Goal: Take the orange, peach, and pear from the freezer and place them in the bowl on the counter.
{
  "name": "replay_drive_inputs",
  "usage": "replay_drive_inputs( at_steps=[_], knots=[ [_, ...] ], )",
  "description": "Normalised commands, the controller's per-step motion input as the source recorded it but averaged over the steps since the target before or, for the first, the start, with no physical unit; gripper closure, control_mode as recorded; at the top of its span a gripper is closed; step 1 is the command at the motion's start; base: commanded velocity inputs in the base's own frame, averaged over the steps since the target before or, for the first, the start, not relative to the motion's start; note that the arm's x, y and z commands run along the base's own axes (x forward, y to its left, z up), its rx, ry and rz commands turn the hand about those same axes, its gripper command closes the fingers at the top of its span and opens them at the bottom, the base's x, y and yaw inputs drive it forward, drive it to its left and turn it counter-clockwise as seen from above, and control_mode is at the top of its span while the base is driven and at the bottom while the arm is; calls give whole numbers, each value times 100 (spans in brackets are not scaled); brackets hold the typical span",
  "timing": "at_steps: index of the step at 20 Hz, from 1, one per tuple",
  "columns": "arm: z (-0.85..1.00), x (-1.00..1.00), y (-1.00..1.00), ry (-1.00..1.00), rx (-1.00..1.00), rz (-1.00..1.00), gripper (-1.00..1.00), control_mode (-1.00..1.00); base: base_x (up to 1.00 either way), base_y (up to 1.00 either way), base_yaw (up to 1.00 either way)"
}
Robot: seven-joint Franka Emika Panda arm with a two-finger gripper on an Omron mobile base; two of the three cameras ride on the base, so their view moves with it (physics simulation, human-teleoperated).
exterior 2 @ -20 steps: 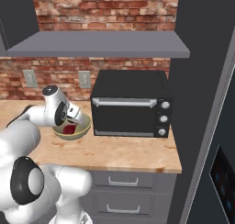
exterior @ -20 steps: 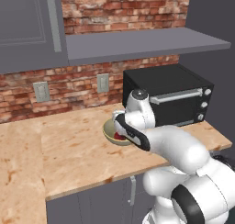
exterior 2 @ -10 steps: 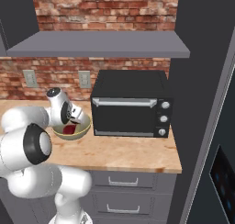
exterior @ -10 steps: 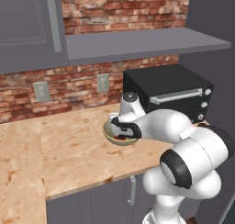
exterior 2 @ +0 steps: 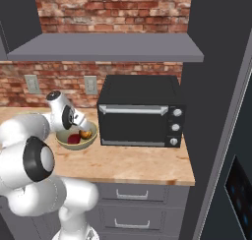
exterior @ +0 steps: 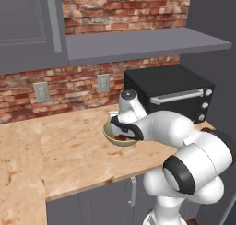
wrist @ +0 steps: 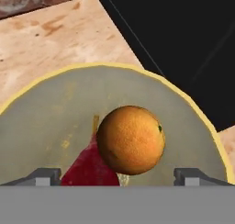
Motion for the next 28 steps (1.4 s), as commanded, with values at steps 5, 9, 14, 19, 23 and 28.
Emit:
replay_drive_inputs(
  at_steps=[5, 9, 14, 19, 23, 28],
  knots=[
    [90, -100, -19, -13, 11, -13, -100, -100, 0, 0, 0],
    [100, -100, -27, -8, 17, -6, -100, -100, 0, 0, 0],
    [97, -100, -30, -34, 1, 8, -100, -100, 0, 0, 0],
    [74, -100, -13, -19, 2, 11, -100, -100, 0, 0, 0],
    [10, -25, 0, 0, 2, 0, -100, 100, -75, 0, 0],
    [0, 0, 0, 0, 0, 0, -100, 100, -100, -24, -1]
  ],
)
